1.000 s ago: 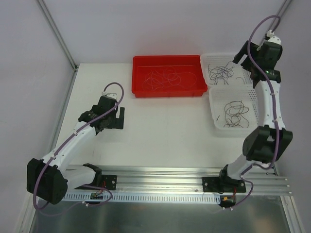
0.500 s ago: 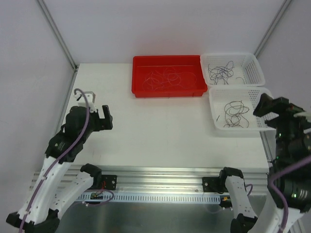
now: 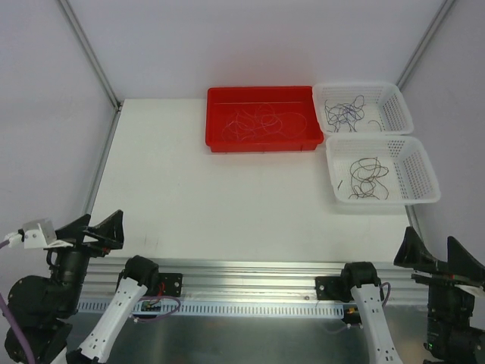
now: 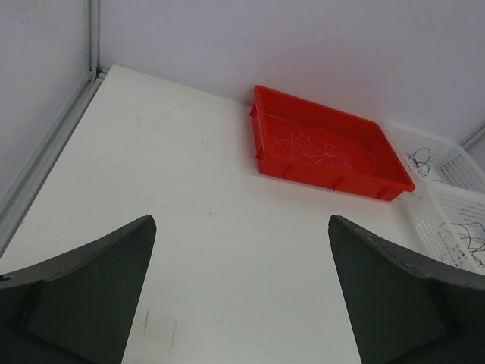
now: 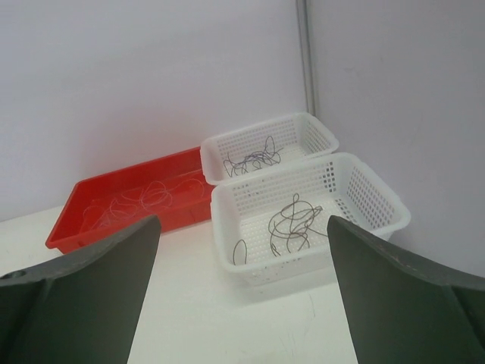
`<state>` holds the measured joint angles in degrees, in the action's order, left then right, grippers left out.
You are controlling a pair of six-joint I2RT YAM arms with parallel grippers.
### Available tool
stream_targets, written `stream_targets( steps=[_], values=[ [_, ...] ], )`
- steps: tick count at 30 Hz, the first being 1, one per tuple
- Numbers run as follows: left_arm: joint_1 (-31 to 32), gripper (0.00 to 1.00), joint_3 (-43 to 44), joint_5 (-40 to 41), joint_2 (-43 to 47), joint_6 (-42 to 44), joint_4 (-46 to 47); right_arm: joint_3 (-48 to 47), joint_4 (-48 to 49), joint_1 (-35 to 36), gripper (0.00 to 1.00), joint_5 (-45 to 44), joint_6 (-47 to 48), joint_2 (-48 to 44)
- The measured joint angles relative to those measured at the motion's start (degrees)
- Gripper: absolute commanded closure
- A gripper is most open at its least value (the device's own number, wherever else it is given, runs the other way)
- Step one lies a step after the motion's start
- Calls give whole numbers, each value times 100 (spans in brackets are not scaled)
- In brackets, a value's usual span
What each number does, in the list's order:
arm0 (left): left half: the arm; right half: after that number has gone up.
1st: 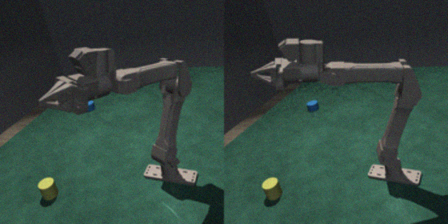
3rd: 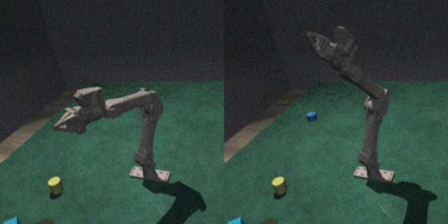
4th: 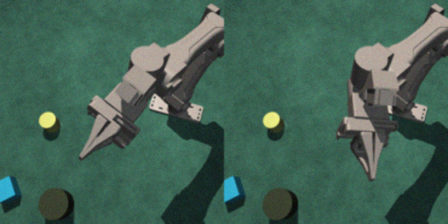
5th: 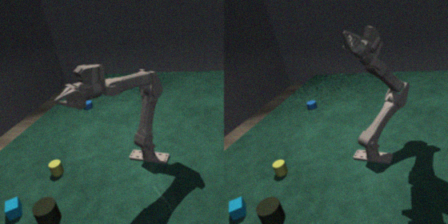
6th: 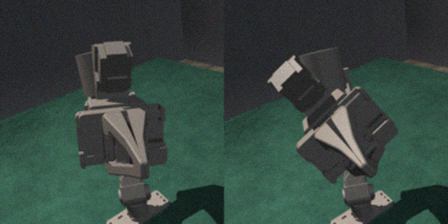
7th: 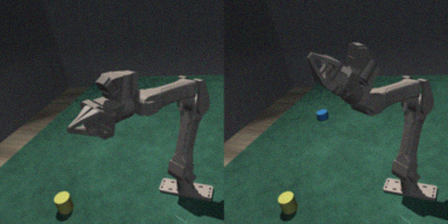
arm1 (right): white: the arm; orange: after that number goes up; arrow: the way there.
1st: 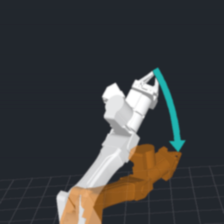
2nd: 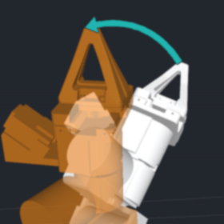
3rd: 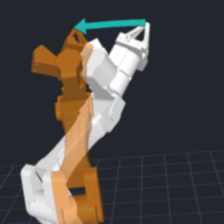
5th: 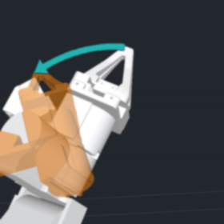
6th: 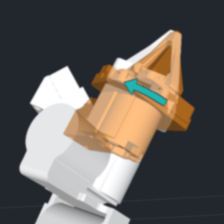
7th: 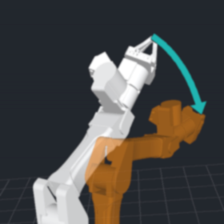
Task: Untangle the cables
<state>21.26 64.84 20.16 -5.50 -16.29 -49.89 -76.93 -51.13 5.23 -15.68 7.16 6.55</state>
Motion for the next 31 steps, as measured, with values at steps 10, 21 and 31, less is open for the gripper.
stream_targets(
  steps=[10, 21, 31],
  values=[
    [0, 1, -284, 385, 535, -400, -424, 553, -474, 103, 3, -131, 136, -623],
    [0, 1, -546, 442, 535, -695, -651, 896, -511, 103, 3, 7, 153, -623],
    [0, 1, -695, 437, 535, -837, -660, 949, -505, 103, 3, 76, 155, -623]
  ],
)
